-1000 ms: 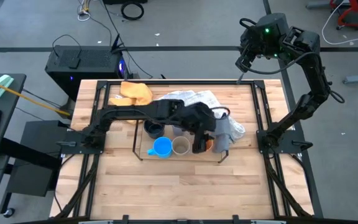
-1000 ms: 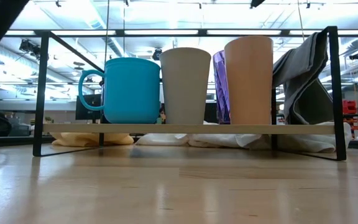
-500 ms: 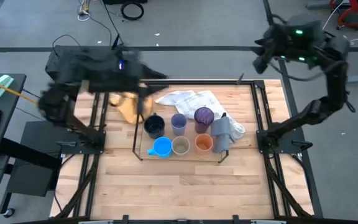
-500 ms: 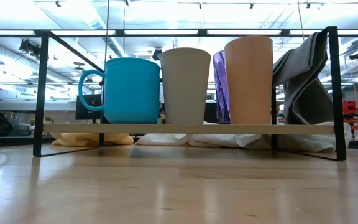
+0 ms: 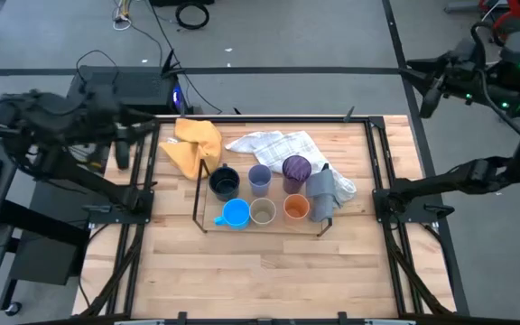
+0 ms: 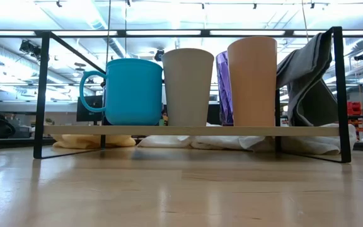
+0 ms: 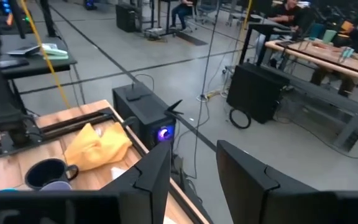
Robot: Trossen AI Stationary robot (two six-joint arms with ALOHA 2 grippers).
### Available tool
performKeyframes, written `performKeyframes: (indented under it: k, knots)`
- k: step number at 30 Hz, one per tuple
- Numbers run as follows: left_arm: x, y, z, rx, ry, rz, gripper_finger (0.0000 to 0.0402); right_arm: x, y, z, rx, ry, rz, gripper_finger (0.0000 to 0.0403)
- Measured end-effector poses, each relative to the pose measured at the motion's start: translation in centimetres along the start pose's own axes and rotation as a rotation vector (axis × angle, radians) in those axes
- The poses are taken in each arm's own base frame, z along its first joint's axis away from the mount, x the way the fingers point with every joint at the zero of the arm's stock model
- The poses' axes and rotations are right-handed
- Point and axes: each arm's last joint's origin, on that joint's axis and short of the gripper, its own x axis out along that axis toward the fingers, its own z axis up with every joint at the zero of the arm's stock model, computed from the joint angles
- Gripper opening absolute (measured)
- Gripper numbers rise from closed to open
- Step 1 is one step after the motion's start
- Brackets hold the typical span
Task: Stack small to large cups/mugs on shelf
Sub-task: Return to Home Position
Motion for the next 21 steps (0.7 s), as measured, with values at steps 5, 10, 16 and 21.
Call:
performKeyframes:
  k: [5, 10, 16, 21]
  knots:
    - [-1.6, 2.1, -3.4, -0.05, -0.043, 0.045, 0.0134, -0.1, 0.1, 0.0, 0.001, -0.005, 0.024, 0.0137]
    - [-0.9, 2.6, -7.2, -0.02, -0.076, -0.03, 0.0128, 0.4, 0.1, 0.1, 0.039, -0.001, 0.027, 0.0137]
    - [0.4, 1.1, -10.3, 0.102, -0.38, -0.469, 0.0107, 1.3, 0.0, 1.2, 0.146, -0.076, 0.027, 0.0137]
    - [1.6, 1.2, -14.4, 0.142, -0.399, -0.573, 0.0088, 2.5, 0.0, 2.3, 0.242, -0.134, 0.033, 0.0137]
